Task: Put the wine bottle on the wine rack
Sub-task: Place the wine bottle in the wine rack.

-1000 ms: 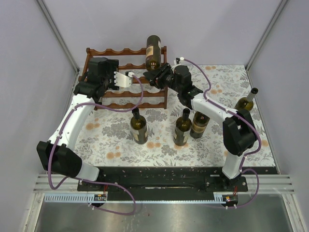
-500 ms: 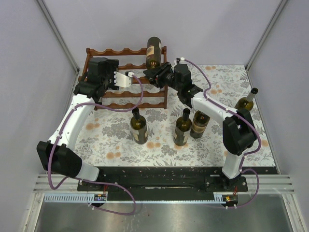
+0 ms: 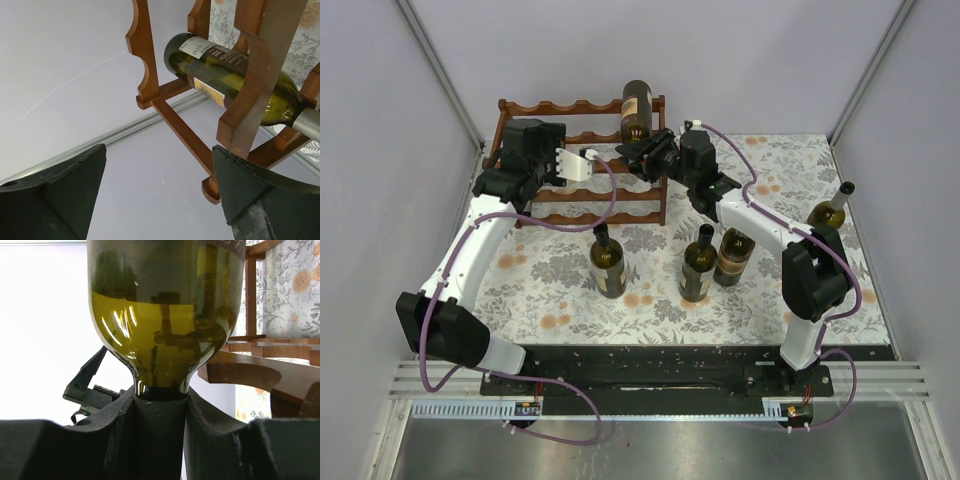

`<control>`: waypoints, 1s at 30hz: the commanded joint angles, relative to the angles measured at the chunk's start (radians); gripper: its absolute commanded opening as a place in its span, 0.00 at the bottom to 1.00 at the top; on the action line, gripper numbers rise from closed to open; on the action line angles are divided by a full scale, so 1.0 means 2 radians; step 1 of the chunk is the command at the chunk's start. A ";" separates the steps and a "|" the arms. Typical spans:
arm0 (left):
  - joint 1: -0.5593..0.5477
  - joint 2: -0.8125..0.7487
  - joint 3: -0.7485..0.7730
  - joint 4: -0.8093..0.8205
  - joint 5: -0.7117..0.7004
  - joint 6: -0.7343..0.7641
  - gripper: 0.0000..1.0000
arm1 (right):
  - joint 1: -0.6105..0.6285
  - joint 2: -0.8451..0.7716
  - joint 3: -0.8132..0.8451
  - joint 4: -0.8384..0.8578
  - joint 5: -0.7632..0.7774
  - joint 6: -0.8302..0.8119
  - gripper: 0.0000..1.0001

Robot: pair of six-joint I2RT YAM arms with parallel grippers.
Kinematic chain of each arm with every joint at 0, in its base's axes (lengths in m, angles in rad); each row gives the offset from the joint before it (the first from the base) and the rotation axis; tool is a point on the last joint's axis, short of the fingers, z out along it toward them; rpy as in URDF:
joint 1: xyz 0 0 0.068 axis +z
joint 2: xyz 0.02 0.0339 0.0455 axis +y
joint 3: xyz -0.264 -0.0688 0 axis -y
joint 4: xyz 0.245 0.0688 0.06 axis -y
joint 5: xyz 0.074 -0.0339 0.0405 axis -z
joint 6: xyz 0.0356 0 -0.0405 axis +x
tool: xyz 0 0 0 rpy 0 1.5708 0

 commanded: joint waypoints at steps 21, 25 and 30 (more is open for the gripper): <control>-0.005 -0.016 -0.012 0.029 -0.020 -0.003 0.90 | 0.004 -0.009 -0.071 -0.025 0.005 -0.006 0.45; -0.005 -0.017 -0.015 0.029 -0.020 -0.004 0.89 | 0.005 -0.002 -0.074 -0.015 0.007 -0.021 0.36; -0.005 -0.016 -0.016 0.029 -0.020 -0.008 0.89 | 0.006 0.005 -0.084 0.029 0.014 -0.068 0.15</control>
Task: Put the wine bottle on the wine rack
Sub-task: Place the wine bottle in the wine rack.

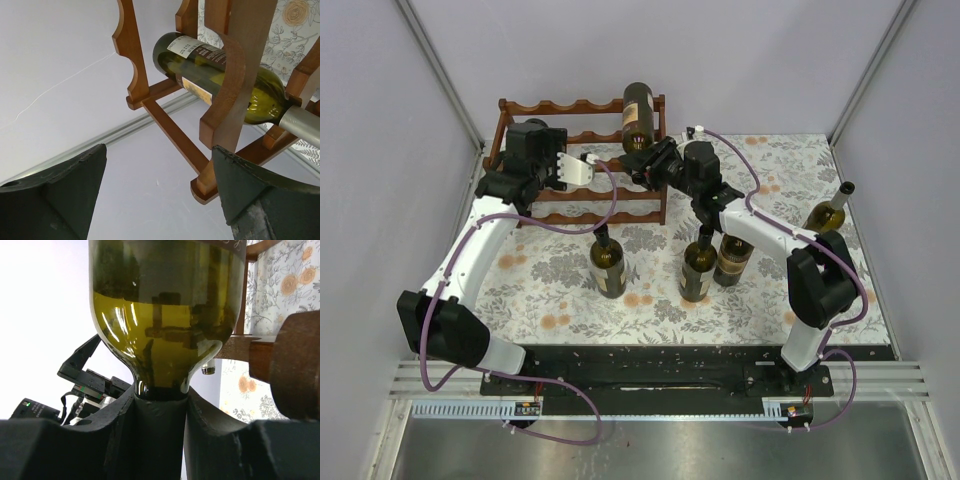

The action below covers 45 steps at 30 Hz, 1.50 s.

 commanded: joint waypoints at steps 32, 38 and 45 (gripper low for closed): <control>-0.002 -0.020 -0.010 0.014 -0.016 -0.024 0.88 | 0.020 0.063 -0.040 0.095 0.051 -0.131 0.18; -0.002 -0.024 -0.013 0.010 -0.016 -0.026 0.88 | 0.019 0.070 -0.028 0.100 0.040 -0.154 0.22; -0.002 -0.025 -0.012 0.001 -0.016 -0.026 0.87 | 0.020 0.092 0.011 0.080 0.017 -0.146 0.21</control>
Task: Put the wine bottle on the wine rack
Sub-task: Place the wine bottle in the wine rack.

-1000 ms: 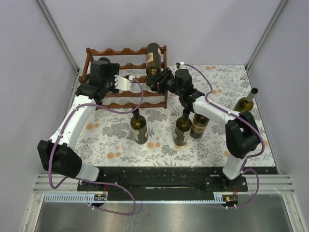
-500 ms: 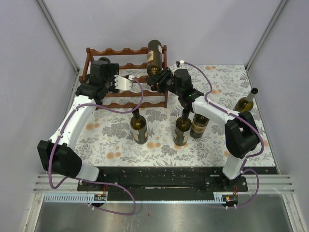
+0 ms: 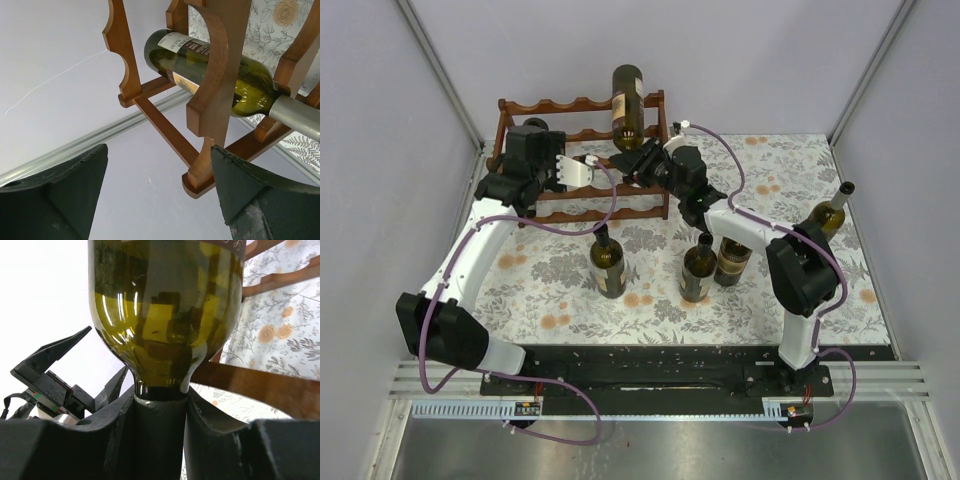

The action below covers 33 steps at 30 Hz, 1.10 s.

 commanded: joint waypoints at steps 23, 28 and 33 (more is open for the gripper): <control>-0.002 -0.005 0.070 -0.025 0.029 -0.079 0.86 | -0.010 -0.011 -0.019 -0.006 -0.045 0.002 0.00; -0.002 0.006 0.120 -0.047 0.067 -0.145 0.87 | -0.021 -0.038 -0.027 0.001 -0.080 -0.049 0.00; -0.002 0.018 0.172 -0.061 0.126 -0.260 0.90 | -0.031 -0.057 -0.027 -0.012 -0.113 -0.095 0.00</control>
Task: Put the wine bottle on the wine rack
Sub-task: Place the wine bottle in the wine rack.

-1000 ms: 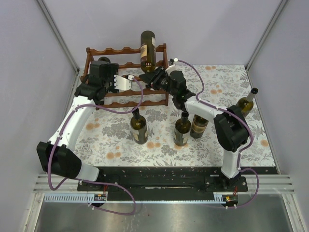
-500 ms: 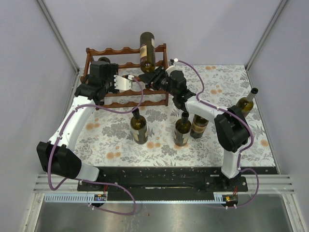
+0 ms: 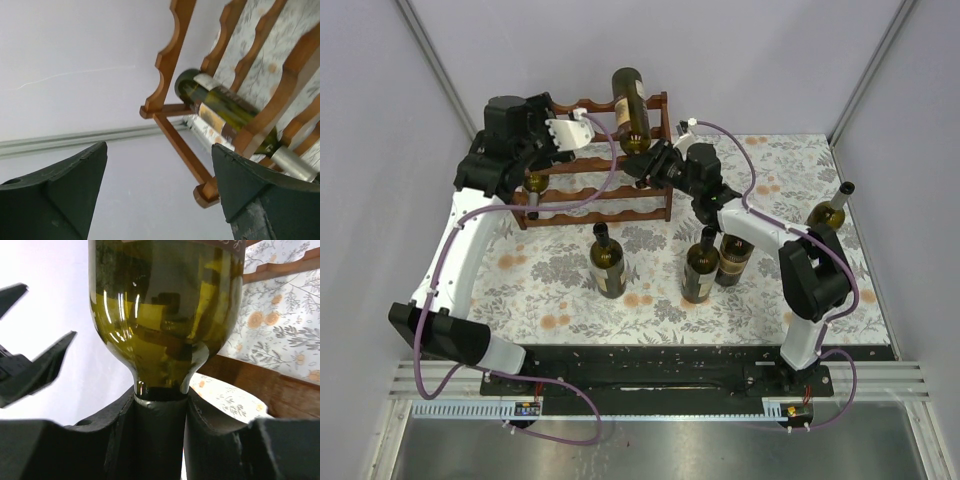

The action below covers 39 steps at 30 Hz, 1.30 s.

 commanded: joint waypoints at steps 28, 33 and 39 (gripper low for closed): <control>0.009 0.233 0.233 0.026 0.332 -0.927 0.99 | -0.005 -0.032 0.078 -0.047 -0.071 -0.138 0.00; 0.013 0.253 0.232 0.057 0.324 -0.942 0.99 | -0.002 -0.019 0.091 -0.045 -0.070 -0.139 0.00; 0.014 0.268 0.214 0.114 0.329 -1.000 0.99 | 0.001 -0.003 0.111 -0.047 -0.075 -0.137 0.00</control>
